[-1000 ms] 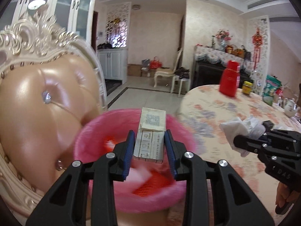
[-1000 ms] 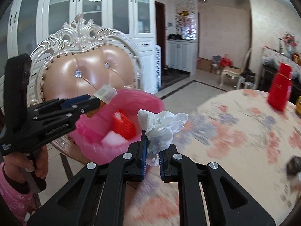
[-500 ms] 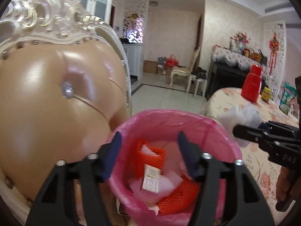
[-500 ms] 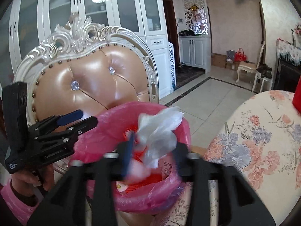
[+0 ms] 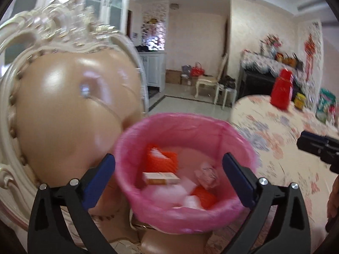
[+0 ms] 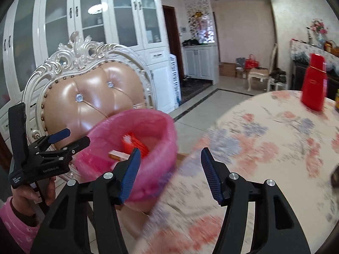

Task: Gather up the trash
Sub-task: 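Move both open tools back toward the remaining tissues on the table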

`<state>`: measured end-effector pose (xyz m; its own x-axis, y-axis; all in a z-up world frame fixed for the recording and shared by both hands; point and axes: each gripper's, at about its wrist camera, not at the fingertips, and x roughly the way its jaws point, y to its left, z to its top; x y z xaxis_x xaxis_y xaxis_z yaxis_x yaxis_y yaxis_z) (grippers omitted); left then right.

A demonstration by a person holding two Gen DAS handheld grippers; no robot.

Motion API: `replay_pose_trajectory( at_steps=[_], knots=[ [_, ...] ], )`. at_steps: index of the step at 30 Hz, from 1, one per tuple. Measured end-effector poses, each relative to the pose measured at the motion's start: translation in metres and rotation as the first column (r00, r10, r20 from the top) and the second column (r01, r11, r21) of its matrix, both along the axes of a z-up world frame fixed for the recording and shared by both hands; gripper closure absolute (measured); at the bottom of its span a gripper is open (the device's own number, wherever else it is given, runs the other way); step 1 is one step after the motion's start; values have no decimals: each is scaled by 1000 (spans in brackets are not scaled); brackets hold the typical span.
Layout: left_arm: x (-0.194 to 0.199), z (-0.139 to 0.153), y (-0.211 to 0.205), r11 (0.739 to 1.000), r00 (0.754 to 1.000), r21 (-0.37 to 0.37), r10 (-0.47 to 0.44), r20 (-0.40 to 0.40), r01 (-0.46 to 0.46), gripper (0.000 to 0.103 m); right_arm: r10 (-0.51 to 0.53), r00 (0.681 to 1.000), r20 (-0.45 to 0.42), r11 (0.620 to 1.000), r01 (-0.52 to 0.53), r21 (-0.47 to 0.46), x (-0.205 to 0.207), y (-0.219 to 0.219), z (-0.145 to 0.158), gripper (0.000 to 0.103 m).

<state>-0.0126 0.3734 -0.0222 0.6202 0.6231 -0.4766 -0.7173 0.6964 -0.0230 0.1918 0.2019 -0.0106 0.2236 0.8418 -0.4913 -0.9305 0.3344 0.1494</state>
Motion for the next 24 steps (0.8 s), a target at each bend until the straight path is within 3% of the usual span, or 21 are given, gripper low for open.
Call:
replay_pose_trajectory(
  at_steps=[6, 11, 20, 24],
  knots=[
    [47, 6, -56, 991, 991, 21, -132, -29, 132, 5, -121, 992, 45, 993, 121, 7, 15, -66, 0, 40],
    [96, 8, -111, 964, 965, 54, -256, -65, 259, 5, -245, 969, 25, 969, 245, 26, 39, -131, -1, 40],
    [167, 4, -208, 885, 882, 36, -458, -106, 464, 5, -418, 907, 49, 908, 416, 44, 64, -219, -3, 30],
    [199, 1, -245, 852, 847, 17, -518, -116, 523, 5, -524, 849, 60, 850, 519, 88, 79, -262, -3, 24]
  ],
)
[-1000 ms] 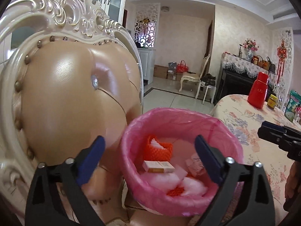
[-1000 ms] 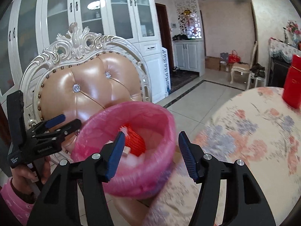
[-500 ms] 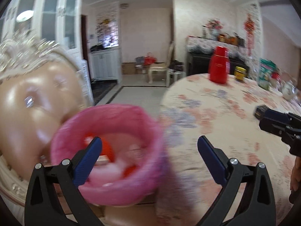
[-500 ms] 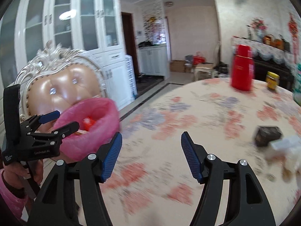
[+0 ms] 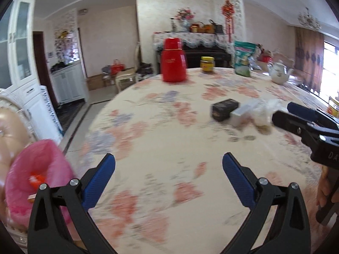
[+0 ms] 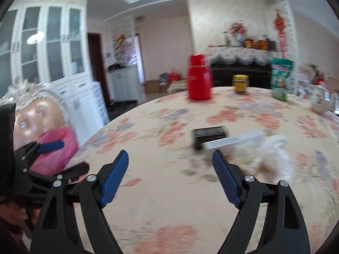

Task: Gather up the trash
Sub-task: 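Move both open tools back toward the remaining tissues on the table, then grasp the plastic bag with the right tool while the left tool grasps a tissue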

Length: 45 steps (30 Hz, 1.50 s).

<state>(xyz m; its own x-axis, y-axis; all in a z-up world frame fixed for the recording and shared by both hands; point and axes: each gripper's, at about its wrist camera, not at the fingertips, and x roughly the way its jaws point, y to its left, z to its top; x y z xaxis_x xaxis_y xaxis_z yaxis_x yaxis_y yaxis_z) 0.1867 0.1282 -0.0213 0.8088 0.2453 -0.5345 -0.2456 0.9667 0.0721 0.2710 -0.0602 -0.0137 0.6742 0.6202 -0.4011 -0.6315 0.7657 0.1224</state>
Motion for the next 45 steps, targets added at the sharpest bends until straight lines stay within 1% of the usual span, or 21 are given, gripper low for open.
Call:
replay_pose_trajectory(
  at_steps=[1, 3, 5, 9, 12, 15, 19, 21, 23, 27, 30, 32, 33, 35, 38, 41, 42, 44, 45],
  knots=[
    [8, 0, -6, 1000, 1000, -7, -9, -3, 9, 5, -31, 1000, 6, 1000, 31, 0, 5, -8, -1, 24],
    [30, -1, -21, 999, 1000, -32, -28, -7, 28, 5, -121, 992, 24, 992, 121, -30, 16, -22, -2, 24],
    [51, 2, -33, 998, 1000, -52, -29, 3, 29, 5, -212, 976, 41, 975, 214, -60, 28, -41, -4, 24],
    [90, 8, -54, 995, 998, -87, -33, 51, 37, 5, -350, 937, 12, 935, 350, -57, 52, -81, -10, 24],
    [124, 1, -71, 994, 998, -96, -54, 42, 58, 5, -401, 916, -11, 914, 399, -65, 62, -98, -19, 24],
    [151, -15, -74, 993, 998, -93, -68, 12, 69, 5, -422, 906, -40, 905, 418, -82, 73, -105, -28, 24],
    [152, -31, -54, 984, 997, -164, -76, -2, 75, 5, -422, 905, -56, 904, 414, -110, 78, -101, -38, 24],
    [148, -32, -43, 981, 996, -174, -83, 11, 84, 5, -413, 909, -55, 906, 403, -131, 78, -95, -40, 24],
    [144, -30, -32, 983, 997, -167, -68, 37, 73, 5, -406, 913, -52, 909, 396, -132, 77, -91, -39, 24],
    [140, -29, -19, 974, 997, -217, -53, 49, 62, 5, -402, 913, -70, 909, 389, -149, 81, -83, -40, 24],
    [141, -31, -19, 972, 997, -222, -66, 33, 72, 5, -404, 907, -120, 910, 386, -150, 95, -76, -42, 24],
    [139, -30, -21, 971, 997, -226, -69, 39, 77, 5, -405, 907, -115, 905, 380, -191, 108, -64, -44, 25],
    [138, -29, -21, 974, 997, -216, -63, 44, 71, 5, -409, 906, -114, 900, 380, -212, 115, -60, -45, 25],
    [138, -29, -21, 975, 997, -211, -57, 46, 66, 5, -430, 893, -133, 887, 390, -247, 136, -54, -49, 27],
    [138, -30, -18, 971, 998, -231, -53, 41, 61, 5, -460, 870, -179, 877, 412, -249, 160, -54, -52, 31],
    [139, -29, -17, 971, 998, -231, -49, 41, 58, 5, -465, 854, -234, 876, 403, -266, 179, -51, -62, 33],
    [139, -30, -18, 970, 998, -234, -54, 40, 62, 5, -464, 850, -249, 875, 397, -277, 183, -50, -66, 36],
    [139, -30, -20, 972, 997, -227, -61, 37, 68, 5, -453, 844, -287, 881, 375, -287, 188, -49, -73, 55],
    [140, -30, -22, 973, 997, -219, -64, 36, 71, 5, -455, 844, -284, 883, 386, -267, 185, -52, -71, 60]
  ],
)
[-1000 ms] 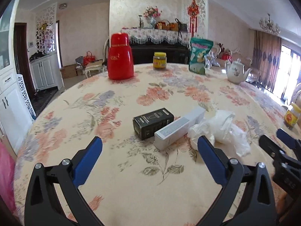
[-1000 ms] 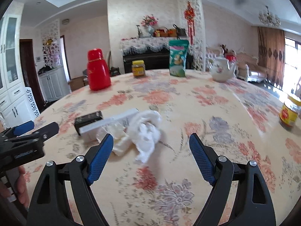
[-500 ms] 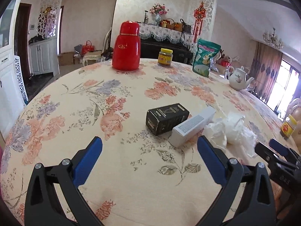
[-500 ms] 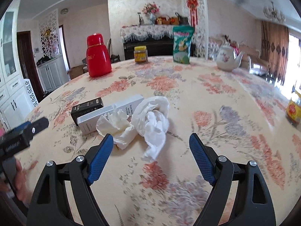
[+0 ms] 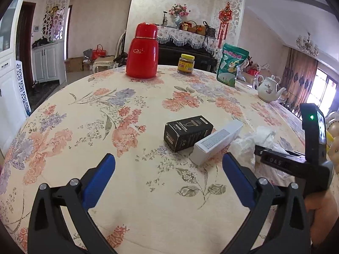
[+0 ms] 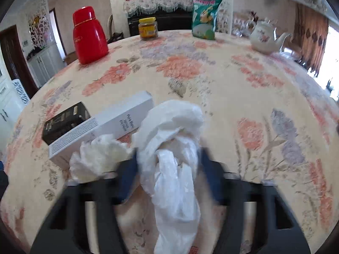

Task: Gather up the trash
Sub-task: 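Grasp the plastic bag with the right tool while the left tool grasps a tissue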

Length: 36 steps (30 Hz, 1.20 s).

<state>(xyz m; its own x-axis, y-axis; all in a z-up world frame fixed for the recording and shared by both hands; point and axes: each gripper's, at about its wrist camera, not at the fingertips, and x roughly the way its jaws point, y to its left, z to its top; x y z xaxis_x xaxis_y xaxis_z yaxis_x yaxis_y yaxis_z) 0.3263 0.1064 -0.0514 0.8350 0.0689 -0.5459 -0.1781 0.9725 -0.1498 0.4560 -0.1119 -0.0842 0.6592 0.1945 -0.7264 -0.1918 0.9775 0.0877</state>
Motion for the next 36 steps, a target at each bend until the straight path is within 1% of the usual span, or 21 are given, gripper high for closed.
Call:
replay_pose_trajectory(
  at_steps=[1, 2, 7, 10, 12, 14, 15, 16, 17, 18, 20, 22, 25, 27, 29, 31, 34, 36],
  knots=[
    [0, 0, -2, 1000, 1000, 5, -4, 1, 4, 5, -8, 1000, 18, 1000, 7, 19, -6, -4, 3, 63],
    [0, 1, -3, 1000, 1000, 11, -9, 5, 9, 5, -3, 1000, 30, 999, 2, 36, -13, -8, 7, 64],
    [0, 0, -11, 999, 1000, 38, -31, 0, 31, 5, -27, 994, 104, 999, 22, 47, -53, -32, 24, 66],
    [-3, 3, -18, 997, 999, 64, -47, 11, 46, 5, -31, 988, 148, 1000, 31, 5, -78, -43, 30, 66],
    [-4, 4, -26, 994, 997, 84, -76, 20, 74, 6, -49, 982, 185, 998, 56, -30, -93, -51, 33, 66],
    [-5, 3, -34, 989, 994, 102, -110, 17, 108, 6, -78, 975, 208, 996, 83, -14, -102, -63, 34, 66],
    [-4, 2, -37, 987, 992, 105, -125, 9, 124, 6, -92, 972, 216, 995, 95, -6, -102, -68, 35, 66],
    [-3, 1, -40, 986, 990, 93, -140, 1, 139, 6, -101, 970, 221, 995, 102, 7, -102, -73, 35, 66],
    [-3, 1, -42, 986, 988, 67, -153, 6, 152, 9, -106, 968, 227, 994, 104, 21, -103, -77, 36, 66],
    [-3, 2, -44, 986, 988, 59, -154, 5, 154, 9, -107, 967, 233, 994, 104, 25, -103, -80, 36, 66],
    [-1, 4, -52, 984, 987, 75, -159, -8, 159, 9, -105, 965, 239, 994, 99, 38, -103, -84, 36, 66],
    [4, 7, -67, 980, 985, 107, -166, -36, 169, 10, -109, 967, 230, 993, 97, 64, -102, -90, 36, 66],
    [19, 7, -95, 965, 976, 159, -198, -91, 210, 13, -123, 962, 246, 992, 109, 67, -103, -94, 39, 66],
    [32, 4, -109, 962, 971, 157, -206, -125, 225, 18, -143, 958, 250, 988, 123, 94, -105, -101, 42, 66],
    [49, -3, -120, 967, 967, 127, -203, -154, 223, 22, -159, 954, 254, 985, 137, 101, -105, -106, 43, 66],
    [62, -8, -128, 969, 968, 128, -188, -168, 211, 22, -182, 950, 252, 980, 156, 119, -105, -114, 43, 66],
    [77, -13, -140, 965, 967, 161, -179, -180, 208, 22, -218, 948, 233, 970, 185, 155, -102, -126, 41, 66],
    [89, -17, -151, 954, 961, 197, -182, -208, 224, 22, -235, 947, 219, 964, 198, 175, -100, -132, 39, 66]
  ],
)
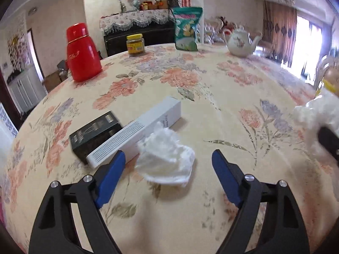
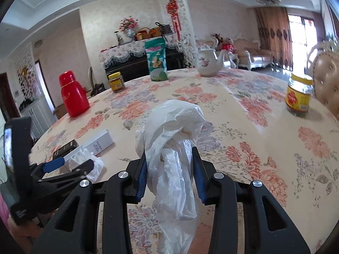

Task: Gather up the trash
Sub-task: 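Grasp the plastic bag with the right tool while the left tool grasps a tissue, then carry the tissue to the pink bin with the left tool while the right tool holds the bag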

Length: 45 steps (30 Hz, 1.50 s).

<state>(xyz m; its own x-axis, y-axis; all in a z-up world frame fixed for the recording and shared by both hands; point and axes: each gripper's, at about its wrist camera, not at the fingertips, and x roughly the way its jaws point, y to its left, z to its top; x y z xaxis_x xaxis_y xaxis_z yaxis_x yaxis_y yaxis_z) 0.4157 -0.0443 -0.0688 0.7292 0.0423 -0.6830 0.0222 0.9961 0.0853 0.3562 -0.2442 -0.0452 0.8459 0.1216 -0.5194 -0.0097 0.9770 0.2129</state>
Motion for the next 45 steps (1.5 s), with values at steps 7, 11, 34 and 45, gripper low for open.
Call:
replay_pose_trajectory(
  at_steps=[7, 11, 34, 45],
  knots=[
    [23, -23, -1, 1000, 993, -5, -3, -121, 3, 66, 13, 1000, -2, 1000, -13, 21, 1, -1, 0, 66],
    [8, -18, 5, 999, 994, -47, -31, -105, 27, 87, 20, 1000, -4, 999, -20, 28, 1, -2, 0, 65],
    [-160, 22, 78, 992, 996, -116, 54, 75, -45, 88, 207, 977, -42, 976, -210, -65, -8, 56, -11, 66],
    [-209, 26, 128, 986, 983, -115, 138, 124, -123, 88, 334, 939, -78, 937, -340, -83, -21, 100, -9, 66]
  ],
)
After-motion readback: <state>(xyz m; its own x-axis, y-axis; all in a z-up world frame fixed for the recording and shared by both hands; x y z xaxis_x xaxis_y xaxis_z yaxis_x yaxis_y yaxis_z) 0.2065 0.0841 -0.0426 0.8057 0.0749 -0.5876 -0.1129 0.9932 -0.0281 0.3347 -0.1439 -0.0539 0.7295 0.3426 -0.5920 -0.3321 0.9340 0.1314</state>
